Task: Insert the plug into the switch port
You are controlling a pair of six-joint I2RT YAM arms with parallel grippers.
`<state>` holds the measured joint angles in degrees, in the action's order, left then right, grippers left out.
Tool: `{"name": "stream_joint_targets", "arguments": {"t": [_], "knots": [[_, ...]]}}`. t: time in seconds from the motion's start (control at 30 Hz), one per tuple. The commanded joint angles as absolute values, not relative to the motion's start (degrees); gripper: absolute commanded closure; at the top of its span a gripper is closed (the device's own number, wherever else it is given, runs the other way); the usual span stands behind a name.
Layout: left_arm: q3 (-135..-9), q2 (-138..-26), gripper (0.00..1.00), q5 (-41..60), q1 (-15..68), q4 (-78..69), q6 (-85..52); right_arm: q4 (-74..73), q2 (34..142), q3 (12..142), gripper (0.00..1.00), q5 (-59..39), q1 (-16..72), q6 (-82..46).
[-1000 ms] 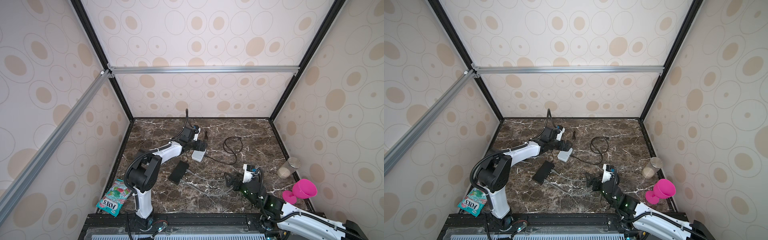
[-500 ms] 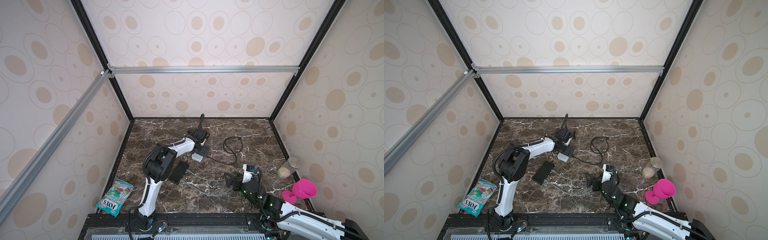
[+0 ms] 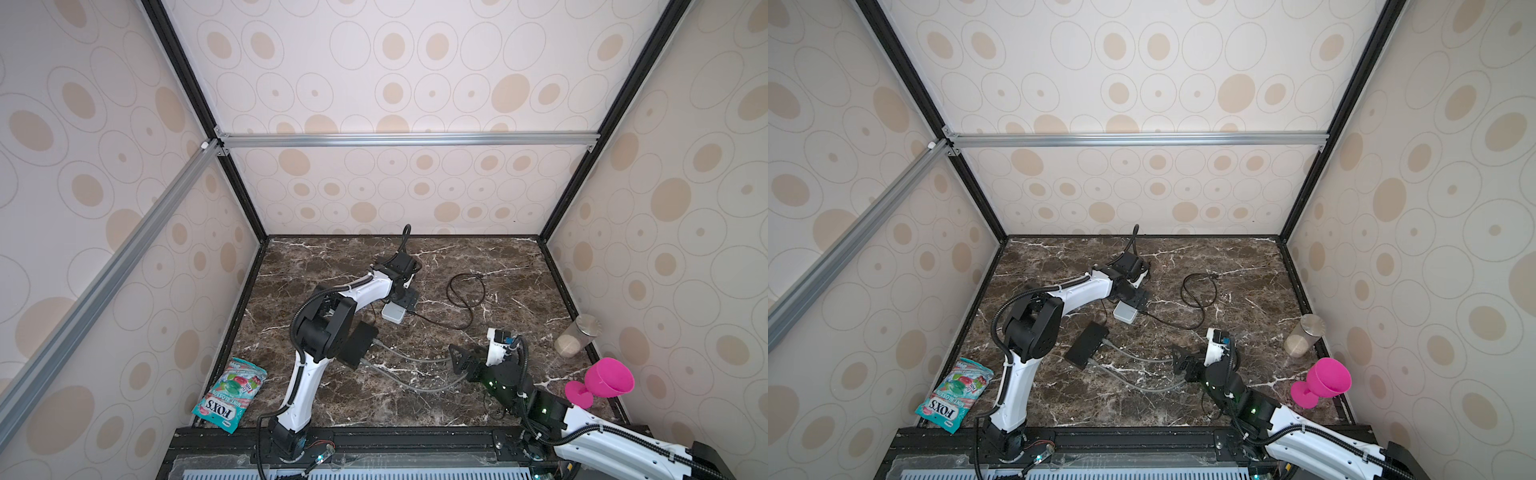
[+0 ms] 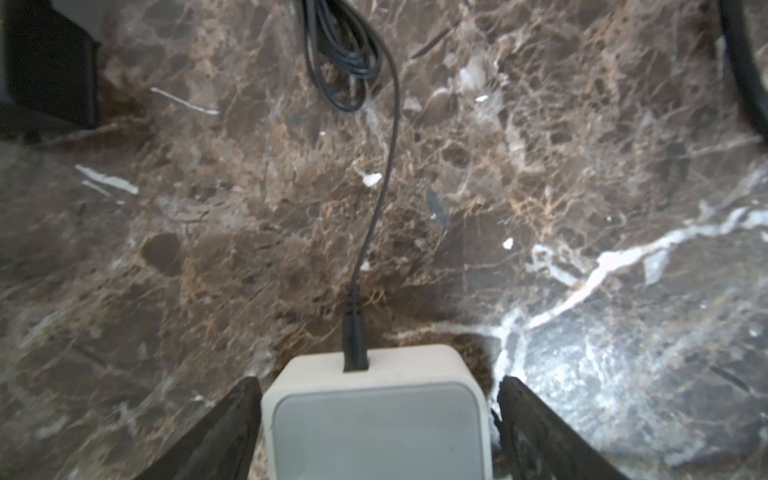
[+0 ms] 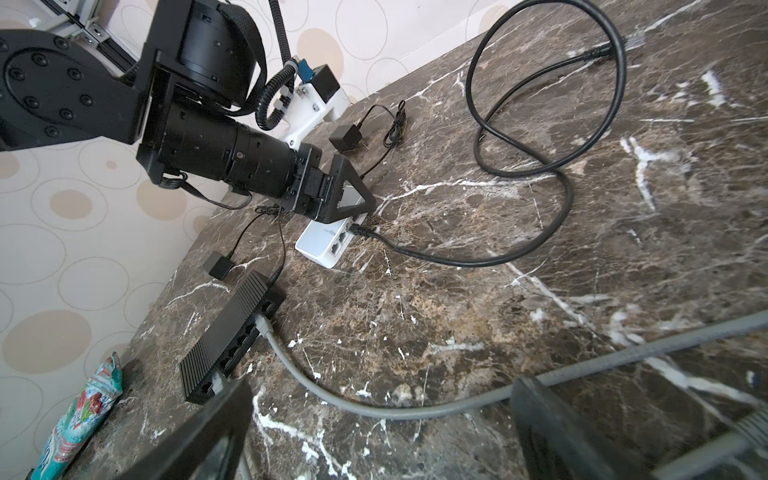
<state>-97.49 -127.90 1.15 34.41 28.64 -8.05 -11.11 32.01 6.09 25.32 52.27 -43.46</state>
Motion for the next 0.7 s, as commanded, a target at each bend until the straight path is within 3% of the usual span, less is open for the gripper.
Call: {"name": "stream_joint_targets", "arguments": {"t": [0.0,0.67], "knots": [[-100.3,-129.4,0.14,2.4,34.5,32.2,-6.8,-10.1,30.6,5.2,0.0,25.8,51.8,-43.8],[-110.3,-133.9,0.24,3.9,34.7,37.1,-4.6,-9.5,29.4,4.9,0.0,25.8,51.8,-43.8]]}}
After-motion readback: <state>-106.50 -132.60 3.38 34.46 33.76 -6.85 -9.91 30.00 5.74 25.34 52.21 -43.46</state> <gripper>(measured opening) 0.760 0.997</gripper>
